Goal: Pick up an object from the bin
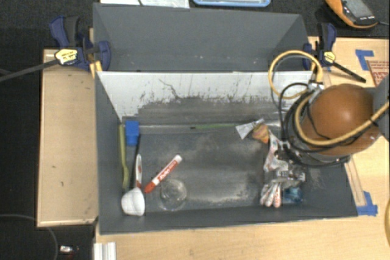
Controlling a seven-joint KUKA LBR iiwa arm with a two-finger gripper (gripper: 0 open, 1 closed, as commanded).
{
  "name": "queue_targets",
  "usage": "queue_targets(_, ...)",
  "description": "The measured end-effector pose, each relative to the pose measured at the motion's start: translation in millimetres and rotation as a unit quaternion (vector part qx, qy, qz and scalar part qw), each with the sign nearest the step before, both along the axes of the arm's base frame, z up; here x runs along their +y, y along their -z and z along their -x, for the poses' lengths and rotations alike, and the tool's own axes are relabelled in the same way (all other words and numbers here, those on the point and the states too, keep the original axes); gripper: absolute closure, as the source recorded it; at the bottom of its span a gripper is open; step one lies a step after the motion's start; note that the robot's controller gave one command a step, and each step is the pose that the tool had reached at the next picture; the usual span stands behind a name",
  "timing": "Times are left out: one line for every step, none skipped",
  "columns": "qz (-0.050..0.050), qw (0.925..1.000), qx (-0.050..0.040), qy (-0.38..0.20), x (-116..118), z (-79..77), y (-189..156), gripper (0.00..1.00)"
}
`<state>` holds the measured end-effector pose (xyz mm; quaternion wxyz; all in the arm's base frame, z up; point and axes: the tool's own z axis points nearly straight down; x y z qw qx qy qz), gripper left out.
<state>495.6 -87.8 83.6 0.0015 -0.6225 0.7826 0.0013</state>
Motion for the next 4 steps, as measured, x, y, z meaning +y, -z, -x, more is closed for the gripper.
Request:
queue_targets(-0.001,1.0,0.0042,0.0,1.1,2.0,-24.4,1.0)
queue_targets(-0.001,1.0,-0.0004,0.001,0.6,-0.7,-59.1,1.0)
queue_targets(-0.002,1.0,0.0013,0.002,1.4,0.5,-82.8,1.0)
queue_targets(-0.001,1.0,-0.0005,0.003,1.1,-0.3,-95.9,1.0)
